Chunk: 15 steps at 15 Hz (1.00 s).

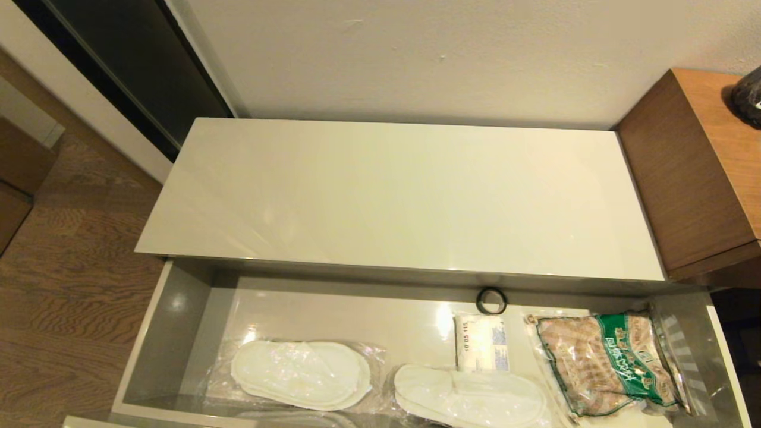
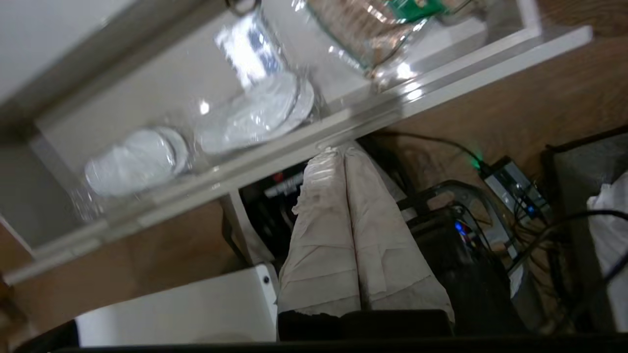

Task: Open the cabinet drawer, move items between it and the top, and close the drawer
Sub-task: Take out the tissue from the drawer

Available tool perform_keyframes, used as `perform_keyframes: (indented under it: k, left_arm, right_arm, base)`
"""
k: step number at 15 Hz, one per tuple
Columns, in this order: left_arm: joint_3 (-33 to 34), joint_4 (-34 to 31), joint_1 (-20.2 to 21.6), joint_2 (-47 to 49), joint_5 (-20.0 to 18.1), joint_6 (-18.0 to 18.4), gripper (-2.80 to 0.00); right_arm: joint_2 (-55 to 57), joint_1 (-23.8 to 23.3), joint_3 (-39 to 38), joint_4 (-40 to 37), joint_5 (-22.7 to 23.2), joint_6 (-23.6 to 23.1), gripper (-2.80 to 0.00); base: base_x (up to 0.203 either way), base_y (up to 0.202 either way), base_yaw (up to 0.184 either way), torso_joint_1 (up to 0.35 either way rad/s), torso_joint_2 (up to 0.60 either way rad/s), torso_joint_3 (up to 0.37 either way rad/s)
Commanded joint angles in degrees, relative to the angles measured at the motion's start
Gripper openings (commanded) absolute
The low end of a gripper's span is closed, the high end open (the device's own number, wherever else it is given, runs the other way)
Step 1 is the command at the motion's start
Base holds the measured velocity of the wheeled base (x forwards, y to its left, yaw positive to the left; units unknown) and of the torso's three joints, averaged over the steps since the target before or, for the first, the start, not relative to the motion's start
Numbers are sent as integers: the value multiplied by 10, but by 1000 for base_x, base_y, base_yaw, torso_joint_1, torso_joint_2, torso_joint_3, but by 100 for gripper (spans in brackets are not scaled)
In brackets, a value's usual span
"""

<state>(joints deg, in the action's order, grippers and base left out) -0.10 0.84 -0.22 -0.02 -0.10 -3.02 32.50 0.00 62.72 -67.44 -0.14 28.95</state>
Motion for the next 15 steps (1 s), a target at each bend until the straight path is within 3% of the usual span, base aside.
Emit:
perform_keyframes:
  k: [1,4,8,15]
  left_arm:
    - [0,0,0,0,0,-1,-280]
    - [0,0,0,0,0,-1,-280]
    - [0,0,0,0,0,-1,-280]
    - [0,0,0,1,0,-1,-280]
  right_arm:
    - [29,1,-61,16,21,-19,-280]
    - [76,2,-183,169,69,-73,-280]
    - [186,2,-264,321,96,-87,-280]
    - [234,1,-279,377,113,-87,-280]
  base:
    - [0,0,0,0,0,0]
    - [0,0,0,0,0,0]
    - [0,0,0,0,0,0]
    - [0,0,0,0,0,0]
